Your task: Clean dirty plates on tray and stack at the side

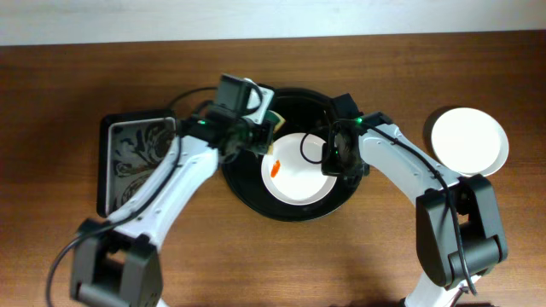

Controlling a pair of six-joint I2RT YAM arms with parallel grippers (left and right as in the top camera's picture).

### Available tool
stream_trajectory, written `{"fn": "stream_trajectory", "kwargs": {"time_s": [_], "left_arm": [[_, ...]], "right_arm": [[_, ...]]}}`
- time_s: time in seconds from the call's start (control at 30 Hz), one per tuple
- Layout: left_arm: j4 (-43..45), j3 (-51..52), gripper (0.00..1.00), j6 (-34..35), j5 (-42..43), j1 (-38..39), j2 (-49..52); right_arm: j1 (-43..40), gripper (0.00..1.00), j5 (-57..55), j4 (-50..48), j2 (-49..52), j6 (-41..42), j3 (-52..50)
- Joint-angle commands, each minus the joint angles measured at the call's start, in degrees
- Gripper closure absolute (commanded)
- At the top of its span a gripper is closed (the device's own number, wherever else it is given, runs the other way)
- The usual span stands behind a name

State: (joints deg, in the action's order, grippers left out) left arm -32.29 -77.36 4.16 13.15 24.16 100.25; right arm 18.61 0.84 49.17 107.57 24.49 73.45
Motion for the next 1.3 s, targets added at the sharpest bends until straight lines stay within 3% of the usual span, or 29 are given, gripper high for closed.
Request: {"fn": "stream_trajectory", "kwargs": {"time_s": [0.0,0.1,0.2,0.3,0.5,0.73,0.87,1.13,1.27], "left_arm": [[0.39,-0.46,1.0,8.17,3.8,3.1,6.47],[0.35,-0.42,1.0,19.43,5.68,3.96,10.64],[0.39,-0.42,1.0,23.26,11.54,3.98,16.74],[0.37,-0.42,1.0,23.26,12.09,3.96,18.32],[-0.7,-0.42,1.0,23.12,0.17,3.96,20.55],[-0.96,-0.72,1.0,16.04,-18.69,3.96,20.83],[-1.88,-1.9,1.0,13.68,-23.26,3.96,20.83],[-12.68,-12.2,1.0,13.75,-30.56,3.96,20.81],[-13.44,-13.73,1.0,13.75,-30.49,4.2,20.81]], "right_arm": [[-0.26,0.96,-2.45,0.0,-0.39,-1.77,0.83],[-0.26,0.96,-2.45,-0.11,-0.39,-1.75,0.83],[-0.26,0.96,-2.47,-0.11,-0.39,-1.75,0.83],[-0.26,0.96,-2.47,-0.11,-0.39,-1.73,0.83],[-0.26,0.96,-2.45,-0.09,-0.39,-1.75,0.83],[-0.26,0.96,-2.67,-0.07,-0.39,-1.75,0.83],[-0.26,0.96,-2.91,-0.04,-0.39,-1.75,0.83],[-0.26,0.96,-4.37,0.33,-0.39,-1.55,0.83],[-0.24,0.96,-2.6,-0.37,-0.39,-2.82,0.83]]}}
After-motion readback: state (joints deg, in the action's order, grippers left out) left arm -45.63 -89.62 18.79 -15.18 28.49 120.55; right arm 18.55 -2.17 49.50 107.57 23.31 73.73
